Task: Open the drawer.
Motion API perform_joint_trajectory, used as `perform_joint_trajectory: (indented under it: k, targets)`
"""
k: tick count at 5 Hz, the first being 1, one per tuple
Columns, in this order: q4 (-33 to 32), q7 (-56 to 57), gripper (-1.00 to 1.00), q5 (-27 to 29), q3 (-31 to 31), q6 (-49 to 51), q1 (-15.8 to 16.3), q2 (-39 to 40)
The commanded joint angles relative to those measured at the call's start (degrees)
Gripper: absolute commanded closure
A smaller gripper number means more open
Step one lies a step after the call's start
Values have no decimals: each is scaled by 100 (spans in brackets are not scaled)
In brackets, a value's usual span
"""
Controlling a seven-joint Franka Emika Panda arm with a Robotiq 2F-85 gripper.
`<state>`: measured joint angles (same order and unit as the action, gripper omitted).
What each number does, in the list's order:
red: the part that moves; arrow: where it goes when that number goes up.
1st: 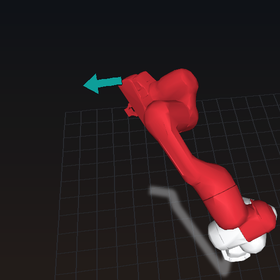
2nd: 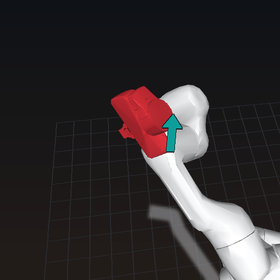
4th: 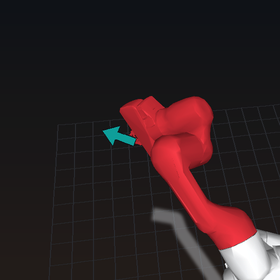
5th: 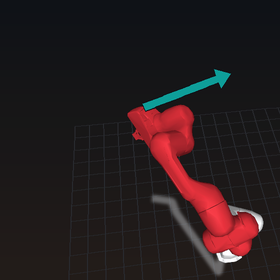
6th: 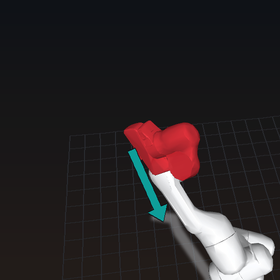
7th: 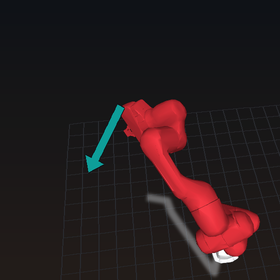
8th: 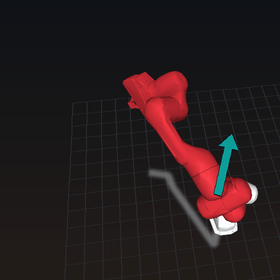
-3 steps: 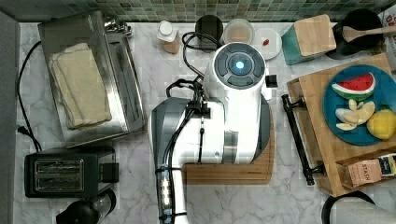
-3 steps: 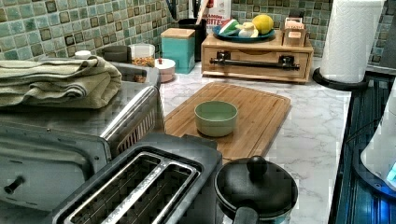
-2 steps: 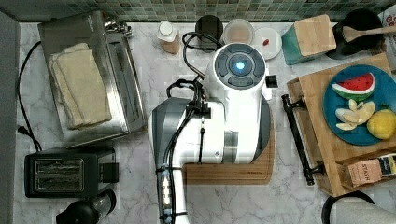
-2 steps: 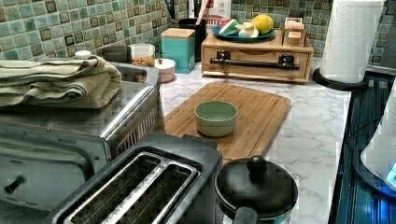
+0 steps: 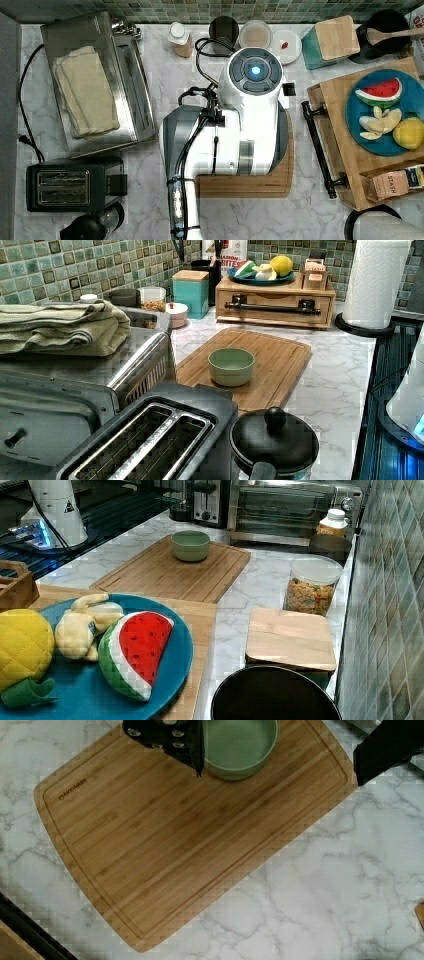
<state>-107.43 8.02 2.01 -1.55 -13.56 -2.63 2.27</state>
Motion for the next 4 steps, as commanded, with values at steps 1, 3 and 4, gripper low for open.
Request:
perform_joint_trajectory:
  k: [1, 3, 4]
  targets:
    - [-671, 2420, -100, -454, 189, -369, -189, -533]
    - [-1432, 4509, -100, -487, 510, -1181, -465, -796]
    - [-1678, 5289, -100, -604, 684, -1573, -580, -827]
